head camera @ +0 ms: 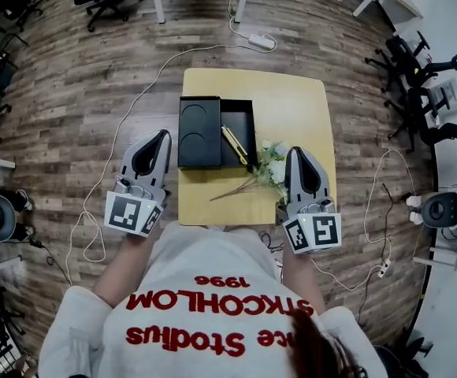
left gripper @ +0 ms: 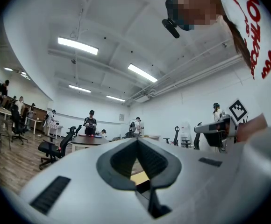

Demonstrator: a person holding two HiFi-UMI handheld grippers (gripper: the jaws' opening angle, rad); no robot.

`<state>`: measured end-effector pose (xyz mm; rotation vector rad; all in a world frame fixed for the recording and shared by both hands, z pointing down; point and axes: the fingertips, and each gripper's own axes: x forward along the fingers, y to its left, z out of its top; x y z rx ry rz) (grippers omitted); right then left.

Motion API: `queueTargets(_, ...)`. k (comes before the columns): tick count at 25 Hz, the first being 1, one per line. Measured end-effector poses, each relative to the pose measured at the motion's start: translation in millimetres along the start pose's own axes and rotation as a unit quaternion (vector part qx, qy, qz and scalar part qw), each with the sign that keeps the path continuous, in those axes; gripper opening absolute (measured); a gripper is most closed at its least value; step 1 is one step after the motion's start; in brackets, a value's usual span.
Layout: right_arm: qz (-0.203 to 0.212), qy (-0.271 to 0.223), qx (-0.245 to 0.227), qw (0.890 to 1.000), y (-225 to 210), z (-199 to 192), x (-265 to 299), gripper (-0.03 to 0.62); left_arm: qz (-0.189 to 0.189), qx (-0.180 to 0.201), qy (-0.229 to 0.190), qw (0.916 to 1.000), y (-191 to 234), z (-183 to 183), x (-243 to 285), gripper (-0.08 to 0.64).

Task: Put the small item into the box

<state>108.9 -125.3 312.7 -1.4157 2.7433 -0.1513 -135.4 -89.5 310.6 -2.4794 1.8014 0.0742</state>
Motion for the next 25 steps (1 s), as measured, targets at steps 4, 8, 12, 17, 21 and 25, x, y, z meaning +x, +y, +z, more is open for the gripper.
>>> queueTargets(4,0.001,0.0,0.001,1.0,1,4,2,0.003,0.003,0.001,-0.003,1.0,0,2,-3,0.005)
queueTargets(8,0.003,-0.003,0.005,1.0,2,8,3,0.003,0.006,0.0,-0.002,1.0,-2,3,-7,0.005)
queueTargets(12,0.006,-0.008,0.013,1.0,4,9,4,0.003,0.007,-0.002,-0.005,1.0,-3,4,-6,0.006)
queueTargets(17,0.008,-0.008,0.012,1.0,4,10,4,0.003,0.007,-0.003,-0.008,0.9999,-6,7,-4,0.005)
queueTargets(21,0.009,-0.004,0.007,1.0,11,7,6,0.003,0.01,-0.007,-0.01,0.9999,0,4,-8,0.006)
queueTargets(25,0.01,0.003,0.01,1.0,13,1,4,0.003,0.012,-0.011,-0.005,0.9998,-1,0,-13,0.006)
